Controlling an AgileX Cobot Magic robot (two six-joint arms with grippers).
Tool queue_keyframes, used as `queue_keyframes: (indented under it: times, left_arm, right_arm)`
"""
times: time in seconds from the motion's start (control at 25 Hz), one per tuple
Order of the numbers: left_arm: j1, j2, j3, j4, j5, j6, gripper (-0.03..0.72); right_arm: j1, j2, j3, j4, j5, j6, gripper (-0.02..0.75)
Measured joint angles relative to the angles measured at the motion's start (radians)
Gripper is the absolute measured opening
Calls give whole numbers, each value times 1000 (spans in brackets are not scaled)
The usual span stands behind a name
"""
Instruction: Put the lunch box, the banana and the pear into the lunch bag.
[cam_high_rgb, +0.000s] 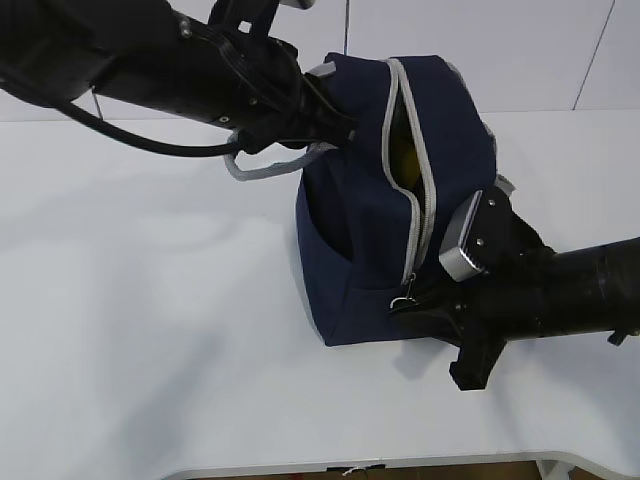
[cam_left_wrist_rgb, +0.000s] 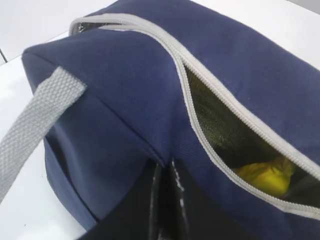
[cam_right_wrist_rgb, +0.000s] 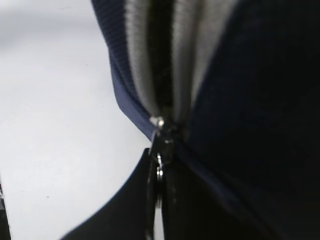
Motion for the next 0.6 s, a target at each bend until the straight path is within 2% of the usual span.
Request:
queue_keyframes:
  times: [0.32,0.6]
  left_arm:
    - [0,0,0,7,-6,0,-15]
    - [0,0,0,7,-10,0,-15]
  right_arm:
    - [0,-37,0,-16,-60,110,18]
    - [0,-85,0,-172,-76,296,18]
